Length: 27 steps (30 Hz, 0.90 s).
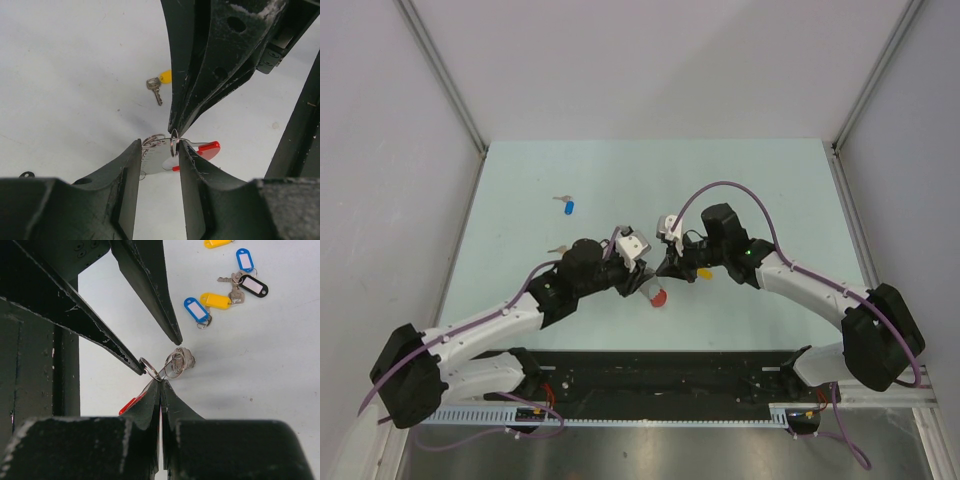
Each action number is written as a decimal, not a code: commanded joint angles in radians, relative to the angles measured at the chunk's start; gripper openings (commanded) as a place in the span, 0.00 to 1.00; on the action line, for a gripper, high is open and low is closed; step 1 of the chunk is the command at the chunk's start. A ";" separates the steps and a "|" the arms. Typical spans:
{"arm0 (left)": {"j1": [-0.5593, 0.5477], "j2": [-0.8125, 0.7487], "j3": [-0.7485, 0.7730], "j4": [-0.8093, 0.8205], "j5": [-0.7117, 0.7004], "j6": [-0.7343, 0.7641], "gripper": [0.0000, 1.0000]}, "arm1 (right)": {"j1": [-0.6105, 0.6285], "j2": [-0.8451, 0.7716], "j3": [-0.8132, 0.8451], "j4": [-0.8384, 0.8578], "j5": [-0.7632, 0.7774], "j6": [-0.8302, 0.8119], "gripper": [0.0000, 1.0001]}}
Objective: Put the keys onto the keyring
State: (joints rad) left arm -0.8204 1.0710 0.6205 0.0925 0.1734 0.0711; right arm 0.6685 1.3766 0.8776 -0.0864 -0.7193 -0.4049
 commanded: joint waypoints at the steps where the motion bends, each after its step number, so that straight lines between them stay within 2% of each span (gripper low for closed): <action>1: -0.003 0.015 0.008 0.055 0.047 0.016 0.40 | 0.005 -0.030 0.024 -0.003 -0.009 -0.009 0.00; 11: -0.005 0.038 0.018 0.055 0.049 0.016 0.30 | 0.008 -0.036 0.023 -0.006 -0.011 -0.011 0.00; 24: -0.006 0.050 0.039 0.046 0.057 0.022 0.25 | 0.008 -0.036 0.024 -0.015 -0.009 -0.018 0.00; 27: -0.006 0.050 0.042 0.036 0.060 0.024 0.21 | 0.009 -0.033 0.024 -0.015 -0.008 -0.018 0.00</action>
State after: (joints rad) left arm -0.8223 1.1168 0.6220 0.1101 0.2146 0.0795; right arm 0.6704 1.3724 0.8776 -0.1013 -0.7189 -0.4057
